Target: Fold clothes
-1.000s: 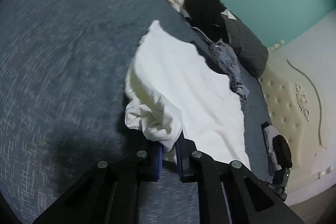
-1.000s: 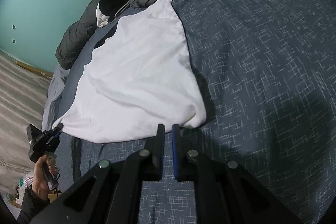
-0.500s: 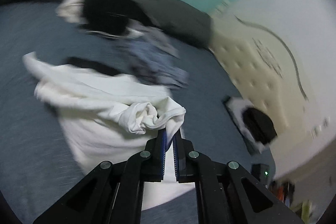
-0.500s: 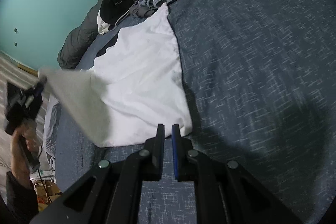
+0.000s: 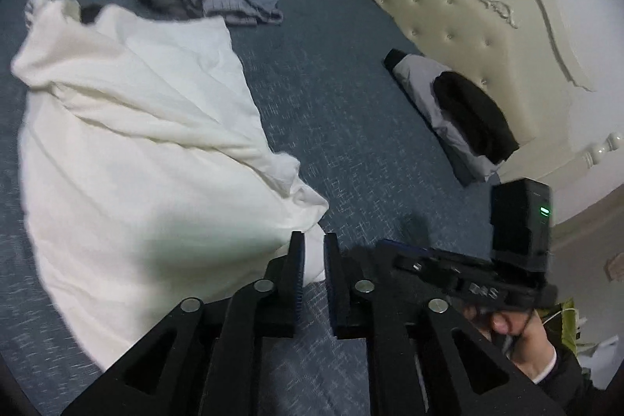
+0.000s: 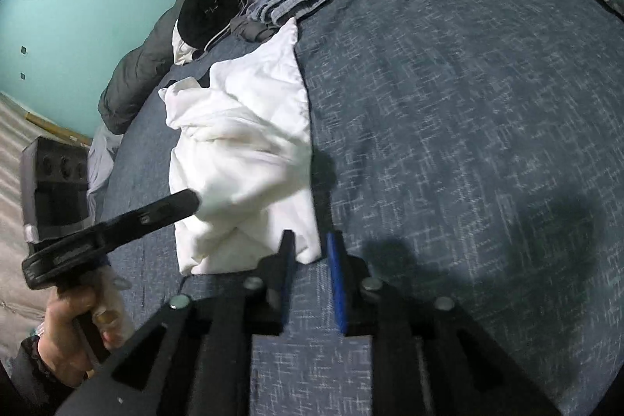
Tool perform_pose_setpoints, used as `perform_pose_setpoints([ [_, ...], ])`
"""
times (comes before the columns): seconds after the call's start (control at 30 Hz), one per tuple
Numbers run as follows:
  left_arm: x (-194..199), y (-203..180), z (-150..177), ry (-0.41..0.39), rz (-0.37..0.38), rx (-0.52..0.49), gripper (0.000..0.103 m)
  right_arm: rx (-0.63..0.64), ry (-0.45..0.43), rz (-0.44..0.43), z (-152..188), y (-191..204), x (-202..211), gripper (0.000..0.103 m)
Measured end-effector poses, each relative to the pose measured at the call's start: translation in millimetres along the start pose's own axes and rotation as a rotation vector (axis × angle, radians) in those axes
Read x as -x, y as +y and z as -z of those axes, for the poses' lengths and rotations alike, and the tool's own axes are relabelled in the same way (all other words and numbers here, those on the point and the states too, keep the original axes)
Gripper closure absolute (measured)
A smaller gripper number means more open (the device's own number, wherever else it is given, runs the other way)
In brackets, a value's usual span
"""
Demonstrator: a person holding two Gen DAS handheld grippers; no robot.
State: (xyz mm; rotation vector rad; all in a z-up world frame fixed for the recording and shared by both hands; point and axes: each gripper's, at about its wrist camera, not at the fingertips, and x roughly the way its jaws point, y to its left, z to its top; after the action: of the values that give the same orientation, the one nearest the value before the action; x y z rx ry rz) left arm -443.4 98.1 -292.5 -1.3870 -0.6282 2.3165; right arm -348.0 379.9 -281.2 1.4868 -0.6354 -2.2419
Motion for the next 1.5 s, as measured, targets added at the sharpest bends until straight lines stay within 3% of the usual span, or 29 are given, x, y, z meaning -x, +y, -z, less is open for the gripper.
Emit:
perform_pose_setpoints([
  [0.1,25,19,4,-0.026,-0.031,0.022,0.083,-0.002,-0.001,-0.019,-8,6,-6,0.08],
  [0.23,55,53,13,-0.052,-0.076,0.078,0.077,-0.037,-0.02,-0.035,-23,7,-12,0.066],
  [0.27,60,66,18,-0.053,-0.089,0.104,0.074,-0.043,-0.017,-0.029,-27,8,-16,0.058],
  [0.33,67,83,27,-0.056,-0.099,0.137,0.072,-0.039,-0.01,-0.007,-33,9,-23,0.05],
  [0.53,69,116,53,-0.038,-0.077,0.216,0.066,-0.003,0.031,0.018,-43,18,-47,0.05],
  [0.73,48,119,69,0.019,-0.058,0.215,0.059,-0.02,0.064,0.06,-46,13,-69,0.05],
  [0.8,41,119,73,0.033,-0.055,0.212,0.059,-0.017,0.063,0.058,-46,13,-72,0.055],
  [0.83,38,118,74,0.039,-0.055,0.204,0.059,-0.012,0.062,0.057,-45,13,-72,0.065],
  [0.97,32,115,76,0.037,-0.055,0.178,0.061,0.037,0.053,0.058,-45,20,-72,0.088],
  [1.0,32,116,76,0.033,-0.05,0.182,0.065,0.051,0.048,0.06,-45,23,-70,0.091],
  [1.03,32,117,75,0.029,-0.044,0.186,0.081,0.063,0.042,0.062,-45,26,-68,0.094],
  [1.07,32,118,75,0.025,-0.04,0.189,0.091,0.075,0.037,0.063,-45,30,-66,0.095],
  [1.17,39,123,73,0.007,-0.021,0.198,0.099,0.11,0.02,0.068,-46,41,-59,0.097],
  [1.5,73,134,76,-0.056,0.023,0.213,0.099,0.067,0.045,-0.015,-30,62,-22,0.097],
])
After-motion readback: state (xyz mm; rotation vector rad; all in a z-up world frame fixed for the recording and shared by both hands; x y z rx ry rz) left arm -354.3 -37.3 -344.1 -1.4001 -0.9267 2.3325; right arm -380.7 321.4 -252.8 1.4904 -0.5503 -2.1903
